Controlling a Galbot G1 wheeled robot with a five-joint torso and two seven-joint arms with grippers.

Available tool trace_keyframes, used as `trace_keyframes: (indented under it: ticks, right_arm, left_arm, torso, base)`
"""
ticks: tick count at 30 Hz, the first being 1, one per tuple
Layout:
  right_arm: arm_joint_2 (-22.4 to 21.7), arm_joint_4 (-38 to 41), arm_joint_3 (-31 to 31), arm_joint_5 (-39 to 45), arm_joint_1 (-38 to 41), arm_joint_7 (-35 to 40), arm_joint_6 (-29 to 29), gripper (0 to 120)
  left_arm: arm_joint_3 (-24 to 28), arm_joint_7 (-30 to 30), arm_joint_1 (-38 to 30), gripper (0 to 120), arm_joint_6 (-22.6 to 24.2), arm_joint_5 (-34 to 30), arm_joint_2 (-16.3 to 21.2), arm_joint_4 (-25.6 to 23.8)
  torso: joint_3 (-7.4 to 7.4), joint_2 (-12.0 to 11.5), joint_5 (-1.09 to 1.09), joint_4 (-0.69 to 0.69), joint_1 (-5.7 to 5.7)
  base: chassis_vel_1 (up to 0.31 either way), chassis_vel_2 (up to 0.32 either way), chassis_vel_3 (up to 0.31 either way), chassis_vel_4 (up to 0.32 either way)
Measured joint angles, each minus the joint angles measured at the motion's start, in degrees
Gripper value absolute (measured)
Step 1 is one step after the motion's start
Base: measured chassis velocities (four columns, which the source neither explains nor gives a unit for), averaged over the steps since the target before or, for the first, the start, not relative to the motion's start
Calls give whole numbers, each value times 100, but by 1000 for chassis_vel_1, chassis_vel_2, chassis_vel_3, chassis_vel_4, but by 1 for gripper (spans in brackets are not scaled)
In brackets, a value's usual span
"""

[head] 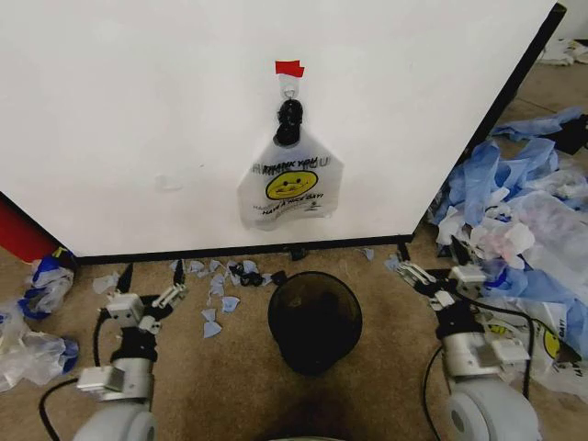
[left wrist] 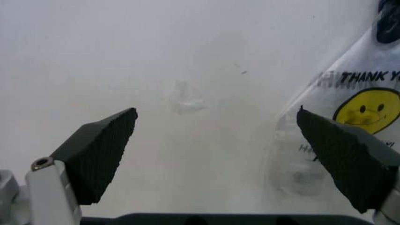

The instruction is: Pick up the garbage bag from the wall and place it over the trash bin.

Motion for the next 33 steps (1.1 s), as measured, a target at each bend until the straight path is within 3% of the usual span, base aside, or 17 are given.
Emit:
trace_keyframes:
  ticks: [33]
  right_arm:
    - [-95, -96, -44, -55, 1, 107, 71, 100]
  left_arm:
    - [92, -82, -14, 100, -307, -27, 91, 210]
  torso:
    - [-1, 0, 1, -3, 0]
  base:
    - [0, 0, 0, 0]
